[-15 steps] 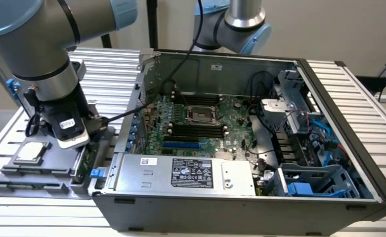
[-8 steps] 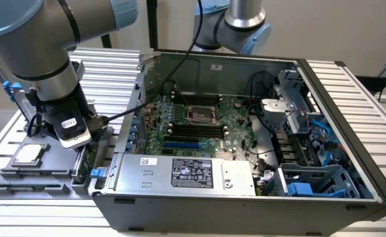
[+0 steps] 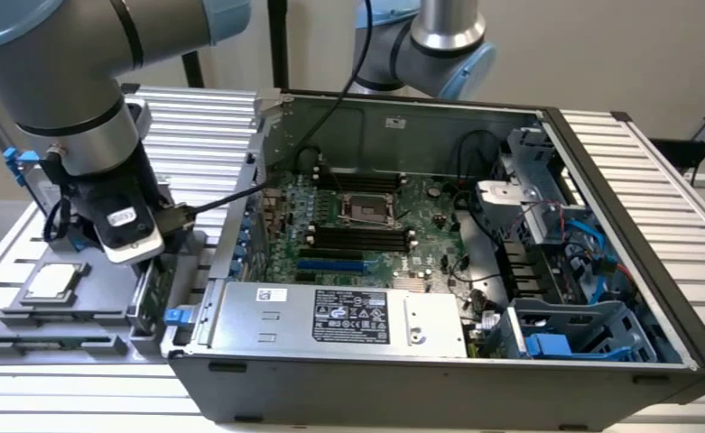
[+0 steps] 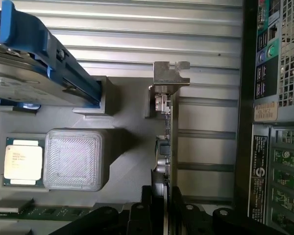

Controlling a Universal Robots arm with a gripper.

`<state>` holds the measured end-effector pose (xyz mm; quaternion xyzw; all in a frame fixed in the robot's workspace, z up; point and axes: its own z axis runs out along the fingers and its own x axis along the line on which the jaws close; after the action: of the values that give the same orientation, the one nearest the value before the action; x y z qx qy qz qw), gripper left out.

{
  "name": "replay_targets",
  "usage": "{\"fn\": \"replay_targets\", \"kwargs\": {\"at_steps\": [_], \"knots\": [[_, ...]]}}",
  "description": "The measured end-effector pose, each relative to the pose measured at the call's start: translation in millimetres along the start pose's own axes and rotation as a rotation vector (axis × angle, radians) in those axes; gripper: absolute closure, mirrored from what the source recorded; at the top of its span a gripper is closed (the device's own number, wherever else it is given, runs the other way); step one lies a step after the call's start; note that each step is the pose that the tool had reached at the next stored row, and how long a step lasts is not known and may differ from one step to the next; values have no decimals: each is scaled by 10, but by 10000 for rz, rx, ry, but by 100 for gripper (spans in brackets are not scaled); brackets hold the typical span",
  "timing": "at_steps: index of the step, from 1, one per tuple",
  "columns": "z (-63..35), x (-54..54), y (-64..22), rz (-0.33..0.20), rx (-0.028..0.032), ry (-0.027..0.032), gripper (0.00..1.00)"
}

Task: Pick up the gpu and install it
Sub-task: 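Pick up the gpu and move the gpu toward the slot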

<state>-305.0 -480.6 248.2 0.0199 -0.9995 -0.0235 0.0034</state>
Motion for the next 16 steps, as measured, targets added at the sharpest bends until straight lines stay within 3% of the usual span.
{"fn": "replay_targets", "kwargs": {"at_steps": [5,16], "knots": [[-154,1,7,2,-1,40,73],[-650,-5,30,6,-6,124,73]]}}
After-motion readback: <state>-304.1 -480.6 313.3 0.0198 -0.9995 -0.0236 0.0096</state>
